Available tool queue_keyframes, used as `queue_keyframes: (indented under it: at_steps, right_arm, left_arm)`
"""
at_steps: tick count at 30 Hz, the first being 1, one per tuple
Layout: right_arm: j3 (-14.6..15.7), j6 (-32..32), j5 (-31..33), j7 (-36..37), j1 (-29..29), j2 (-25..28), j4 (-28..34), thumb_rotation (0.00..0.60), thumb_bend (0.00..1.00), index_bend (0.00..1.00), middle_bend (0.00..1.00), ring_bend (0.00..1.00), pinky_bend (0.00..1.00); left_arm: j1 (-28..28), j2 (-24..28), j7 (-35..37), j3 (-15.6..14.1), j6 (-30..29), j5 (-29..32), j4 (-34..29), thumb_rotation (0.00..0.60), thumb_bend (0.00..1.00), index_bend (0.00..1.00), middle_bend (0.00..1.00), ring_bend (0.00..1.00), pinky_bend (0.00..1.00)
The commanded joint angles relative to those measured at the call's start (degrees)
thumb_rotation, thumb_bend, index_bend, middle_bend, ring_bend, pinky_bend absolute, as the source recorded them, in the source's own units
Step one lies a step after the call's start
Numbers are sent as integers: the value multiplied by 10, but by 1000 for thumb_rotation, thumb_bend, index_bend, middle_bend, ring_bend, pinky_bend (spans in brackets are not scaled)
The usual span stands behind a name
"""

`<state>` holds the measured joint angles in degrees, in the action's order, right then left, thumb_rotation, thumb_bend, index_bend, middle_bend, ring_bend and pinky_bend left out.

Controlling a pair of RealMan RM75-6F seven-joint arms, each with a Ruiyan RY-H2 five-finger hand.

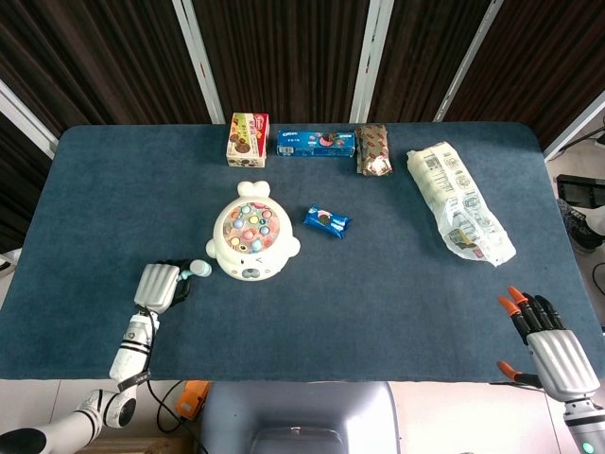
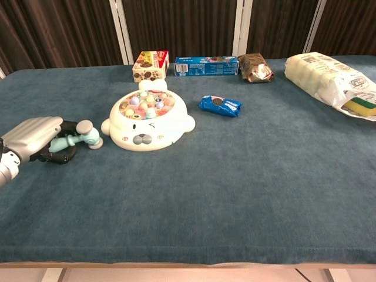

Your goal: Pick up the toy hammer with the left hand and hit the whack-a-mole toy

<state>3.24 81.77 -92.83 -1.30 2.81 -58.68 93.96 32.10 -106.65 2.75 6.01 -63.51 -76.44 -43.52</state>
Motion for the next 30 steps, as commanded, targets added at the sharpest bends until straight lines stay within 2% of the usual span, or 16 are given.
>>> queue_keyframes:
  at_steps: [1,5,9,16,21,24,27,30]
  right_arm:
    - [0,-1,1,0,0,0,0,600,320,0,0,0,0]
    - [0,0,1,0,0,0,1,600,320,0,0,0,0]
    - [-1,-1,2,-1,0,0,1,600,321,0,0,0,0]
    - [0,-1,2,-4,1,-1,1,600,320,0,0,0,0]
    - [0,-1,2,-4,1,-1,1,600,320,0,0,0,0]
    - [-1,-2,2,-3,1,-1,1,600,321,0,0,0,0]
    - [-1,-1,3,-3,1,-1,1,600,321,0,0,0,0]
    - [-1,-2,3,-4,1,-1,1,600,320,0,0,0,0]
  left_arm:
    - [-3,3,7,-5,8,-4,0,600,479,530,578,576,601]
    - [-6,4,22,-6,12,-9,7,600,456,452,467,436,494]
    - [-6,6,31,-7,10,-17,11,600,437,403,375,339,431]
    - [-6,11,41,-6,17,-22,8,600,421,379,347,299,367]
    - [-3,46,95,10,82,10,-64,600,411,380,350,298,348]
    - [2,79,124,24,123,32,-122,558,406,387,354,298,341]
    - [4,98,124,29,135,41,-152,477,406,390,354,298,333]
    - [5,112,115,30,148,51,-174,432,405,388,355,298,323]
